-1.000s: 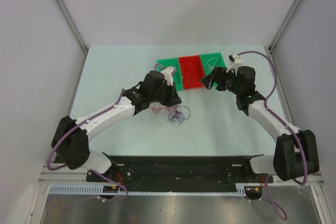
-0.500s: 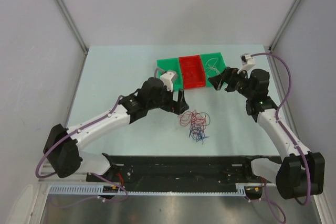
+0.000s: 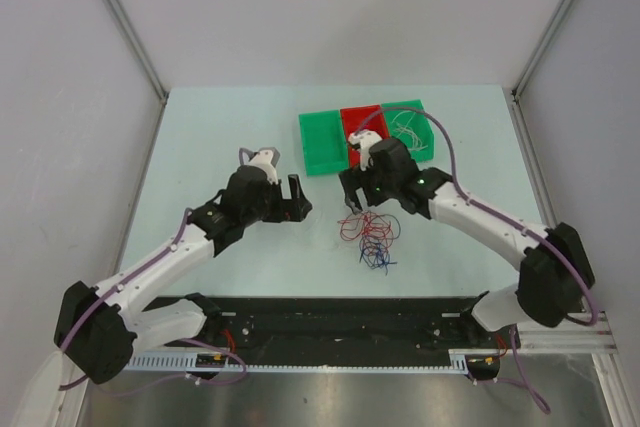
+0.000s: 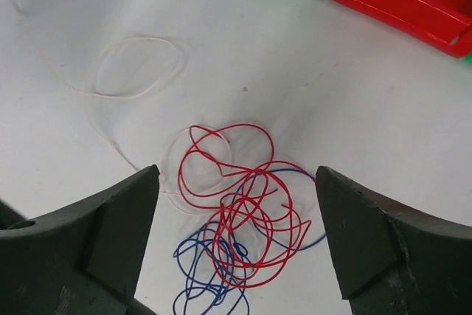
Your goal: Untangle the cables
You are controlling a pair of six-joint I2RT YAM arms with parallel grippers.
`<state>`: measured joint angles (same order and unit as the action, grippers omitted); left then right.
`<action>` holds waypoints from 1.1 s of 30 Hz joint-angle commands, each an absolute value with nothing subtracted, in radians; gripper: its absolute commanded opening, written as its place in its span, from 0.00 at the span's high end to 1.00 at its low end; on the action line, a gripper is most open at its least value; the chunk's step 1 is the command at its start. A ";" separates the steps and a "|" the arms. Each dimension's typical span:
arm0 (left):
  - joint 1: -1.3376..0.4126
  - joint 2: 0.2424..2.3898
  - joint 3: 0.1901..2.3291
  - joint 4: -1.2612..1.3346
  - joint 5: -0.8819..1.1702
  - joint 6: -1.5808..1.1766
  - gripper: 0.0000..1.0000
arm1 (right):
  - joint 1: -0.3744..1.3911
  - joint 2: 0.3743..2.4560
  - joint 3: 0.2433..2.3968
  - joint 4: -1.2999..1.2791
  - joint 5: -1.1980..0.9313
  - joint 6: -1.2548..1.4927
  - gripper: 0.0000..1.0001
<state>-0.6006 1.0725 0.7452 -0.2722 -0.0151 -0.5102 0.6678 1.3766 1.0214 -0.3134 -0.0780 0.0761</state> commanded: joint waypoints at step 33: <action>-0.601 1.275 0.899 -0.196 0.179 -0.436 0.00 | 0.759 1.115 1.255 -0.217 0.009 0.138 1.00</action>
<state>-0.6006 1.2758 0.8421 -0.2768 0.0662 -0.4854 0.7574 1.2034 1.2533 -0.3916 0.0425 0.1879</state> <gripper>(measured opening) 0.996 0.012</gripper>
